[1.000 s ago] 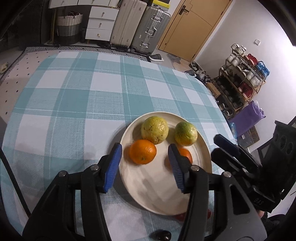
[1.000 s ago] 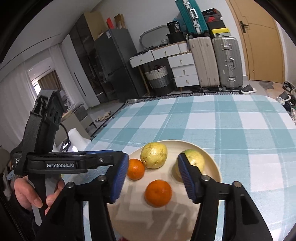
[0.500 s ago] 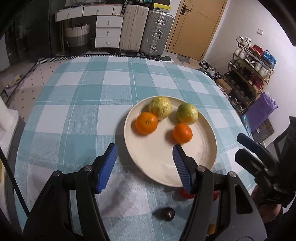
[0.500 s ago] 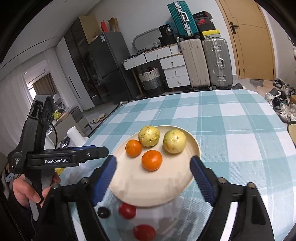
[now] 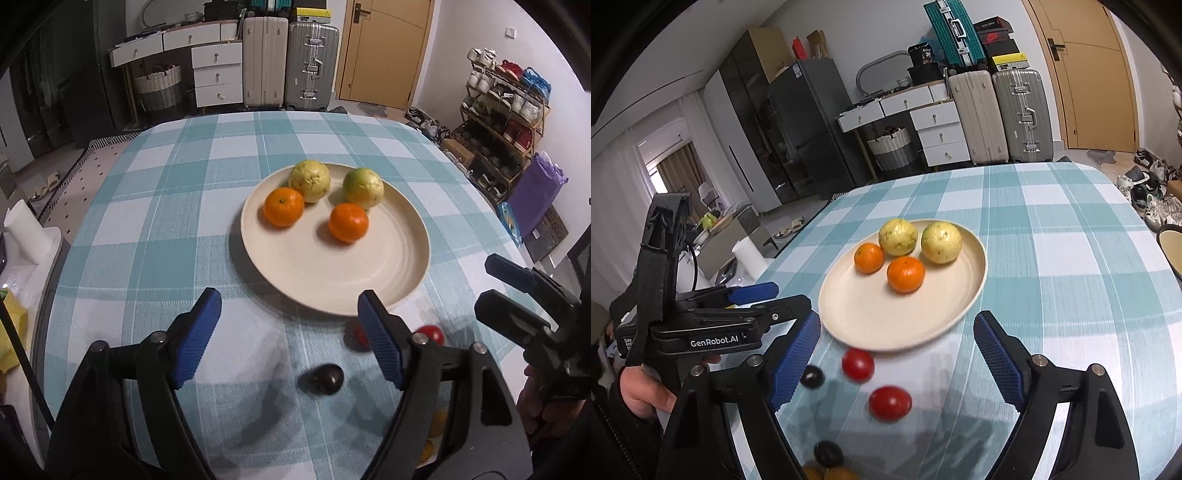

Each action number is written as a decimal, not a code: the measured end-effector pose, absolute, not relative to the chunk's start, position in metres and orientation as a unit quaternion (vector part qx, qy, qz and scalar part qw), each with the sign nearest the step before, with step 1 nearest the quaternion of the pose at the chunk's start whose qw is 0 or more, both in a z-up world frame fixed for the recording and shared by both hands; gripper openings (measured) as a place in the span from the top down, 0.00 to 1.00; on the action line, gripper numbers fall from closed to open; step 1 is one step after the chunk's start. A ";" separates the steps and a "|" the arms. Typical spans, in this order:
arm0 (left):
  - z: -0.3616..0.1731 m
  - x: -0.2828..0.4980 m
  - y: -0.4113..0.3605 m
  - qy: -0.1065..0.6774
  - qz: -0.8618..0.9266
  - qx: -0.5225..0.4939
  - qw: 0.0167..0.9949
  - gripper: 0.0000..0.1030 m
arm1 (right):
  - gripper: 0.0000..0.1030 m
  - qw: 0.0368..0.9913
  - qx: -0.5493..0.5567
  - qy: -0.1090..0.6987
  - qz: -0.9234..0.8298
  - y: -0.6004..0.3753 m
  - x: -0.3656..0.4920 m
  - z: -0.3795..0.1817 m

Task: Organize fruits
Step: 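Withdraw both tools from the plate toward the remaining fruit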

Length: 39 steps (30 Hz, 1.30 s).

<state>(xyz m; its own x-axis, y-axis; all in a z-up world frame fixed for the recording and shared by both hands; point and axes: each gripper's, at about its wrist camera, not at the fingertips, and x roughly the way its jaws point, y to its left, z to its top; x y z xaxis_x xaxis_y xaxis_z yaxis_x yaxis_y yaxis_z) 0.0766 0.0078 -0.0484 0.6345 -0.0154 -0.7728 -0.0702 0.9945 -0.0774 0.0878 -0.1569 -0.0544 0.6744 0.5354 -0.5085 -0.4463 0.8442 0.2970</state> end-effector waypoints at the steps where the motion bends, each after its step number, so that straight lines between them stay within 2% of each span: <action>1: -0.049 0.073 0.005 0.428 0.011 -0.049 0.902 0.25 | 0.15 0.911 0.075 0.302 0.270 -0.157 0.085 -0.055; 3: -0.051 0.068 0.000 0.429 0.007 -0.046 0.902 0.20 | 0.13 0.910 0.076 0.307 0.268 -0.159 0.079 -0.058; 10: -0.058 0.048 -0.012 0.436 0.011 -0.035 0.899 0.19 | 0.12 0.910 0.069 0.320 0.255 -0.163 0.062 -0.065; 14: -0.060 0.037 -0.013 0.438 0.012 -0.037 0.898 0.18 | 0.08 0.911 0.057 0.322 0.251 -0.162 0.049 -0.068; 19: -0.065 0.021 -0.007 0.438 0.003 -0.056 0.897 0.03 | 0.07 0.908 0.048 0.322 0.266 -0.162 0.030 -0.072; 32: -0.081 -0.011 0.002 0.444 -0.009 -0.079 0.892 0.01 | 0.07 0.894 0.050 0.336 0.291 -0.156 -0.002 -0.087; 39: -0.090 -0.018 0.006 0.450 -0.015 -0.086 0.889 0.01 | 0.07 0.889 0.074 0.343 0.292 -0.155 0.013 -0.091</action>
